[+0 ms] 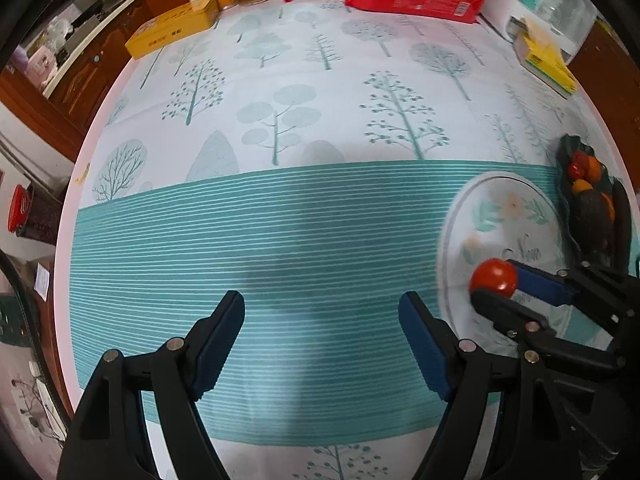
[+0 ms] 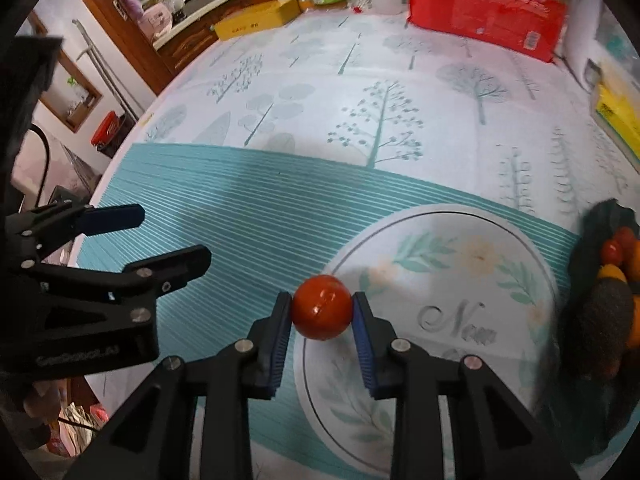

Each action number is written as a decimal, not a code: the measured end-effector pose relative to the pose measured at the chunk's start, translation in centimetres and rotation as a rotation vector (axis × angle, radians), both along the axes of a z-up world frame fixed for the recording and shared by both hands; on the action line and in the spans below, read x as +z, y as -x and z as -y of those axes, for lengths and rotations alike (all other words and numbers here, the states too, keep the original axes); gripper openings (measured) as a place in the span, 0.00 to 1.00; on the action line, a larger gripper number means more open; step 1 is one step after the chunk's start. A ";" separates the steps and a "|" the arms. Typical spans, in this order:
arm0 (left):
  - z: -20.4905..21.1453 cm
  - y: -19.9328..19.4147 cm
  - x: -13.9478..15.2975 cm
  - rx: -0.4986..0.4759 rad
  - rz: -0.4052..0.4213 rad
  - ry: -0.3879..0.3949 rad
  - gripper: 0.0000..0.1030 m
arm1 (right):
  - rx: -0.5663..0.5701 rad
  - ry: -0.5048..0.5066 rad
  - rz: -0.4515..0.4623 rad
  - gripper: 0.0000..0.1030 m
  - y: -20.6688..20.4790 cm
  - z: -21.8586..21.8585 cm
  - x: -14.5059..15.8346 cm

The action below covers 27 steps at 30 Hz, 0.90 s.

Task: Organize fruits
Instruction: 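Carry the cherry tomato in the right tool over the green plate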

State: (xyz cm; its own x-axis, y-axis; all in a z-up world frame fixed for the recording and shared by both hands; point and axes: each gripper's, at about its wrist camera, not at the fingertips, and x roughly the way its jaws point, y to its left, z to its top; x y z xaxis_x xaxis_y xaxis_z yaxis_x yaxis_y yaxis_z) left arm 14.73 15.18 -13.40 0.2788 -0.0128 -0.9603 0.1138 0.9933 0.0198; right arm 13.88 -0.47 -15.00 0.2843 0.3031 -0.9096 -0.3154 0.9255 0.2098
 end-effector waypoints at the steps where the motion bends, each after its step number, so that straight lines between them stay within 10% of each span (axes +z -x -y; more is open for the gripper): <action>1: 0.5 0.3 0.4 -0.012 0.003 0.002 0.77 | -0.008 -0.005 0.006 0.29 0.4 0.4 0.4; 27: 24.2 -0.1 10.6 -0.225 0.217 0.126 0.96 | -0.275 0.034 0.254 0.30 4.8 22.9 14.2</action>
